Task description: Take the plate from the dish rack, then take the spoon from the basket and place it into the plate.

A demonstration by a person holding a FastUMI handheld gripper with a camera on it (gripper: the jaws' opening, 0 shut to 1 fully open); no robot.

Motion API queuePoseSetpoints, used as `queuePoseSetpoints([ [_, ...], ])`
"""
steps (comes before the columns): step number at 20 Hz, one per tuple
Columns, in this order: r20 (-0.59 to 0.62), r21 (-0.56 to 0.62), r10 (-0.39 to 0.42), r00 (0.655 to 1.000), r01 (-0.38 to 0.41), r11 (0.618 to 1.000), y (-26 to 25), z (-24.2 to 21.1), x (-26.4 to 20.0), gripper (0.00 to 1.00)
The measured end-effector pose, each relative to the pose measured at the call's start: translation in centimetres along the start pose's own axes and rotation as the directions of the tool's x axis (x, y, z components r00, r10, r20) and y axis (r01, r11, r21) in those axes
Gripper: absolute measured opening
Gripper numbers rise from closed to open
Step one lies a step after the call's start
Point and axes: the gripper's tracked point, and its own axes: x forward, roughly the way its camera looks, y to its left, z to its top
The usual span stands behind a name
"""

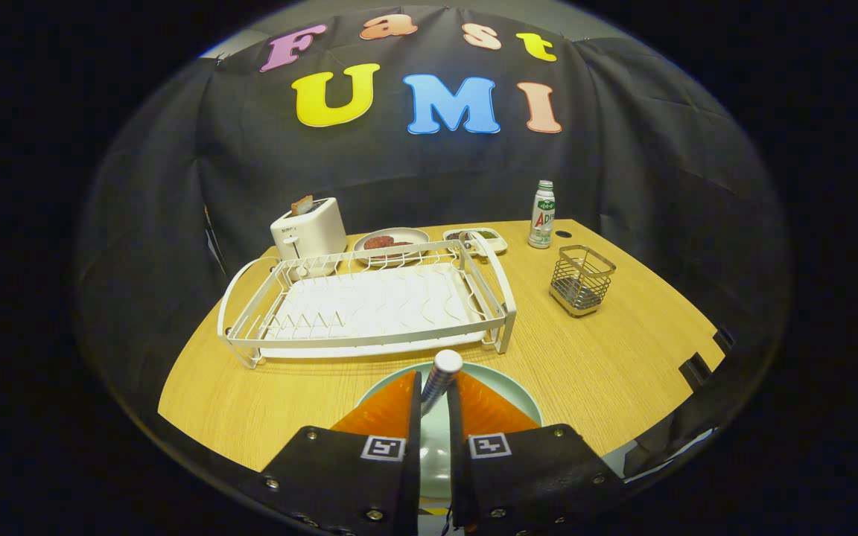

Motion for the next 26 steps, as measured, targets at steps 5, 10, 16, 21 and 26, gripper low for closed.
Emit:
queuePoseSetpoints([
  [5,-0.01,-0.005,-0.026,1.0,0.026,1.0,-0.8,-0.2,0.1,0.21],
  [10,-0.028,0.012,-0.046,0.999,0.047,0.999,-1.9,-0.5,0.5,0.26],
  [16,-0.06,0.024,-0.087,0.994,0.089,0.996,-3.1,-1.2,1.1,0.41],
  [21,-0.075,0.027,-0.114,0.991,0.116,0.993,-3.8,-1.6,1.3,0.53],
  [26,-0.069,-0.004,-0.128,0.989,0.128,0.992,-4.2,-1.1,1.6,0.83],
])
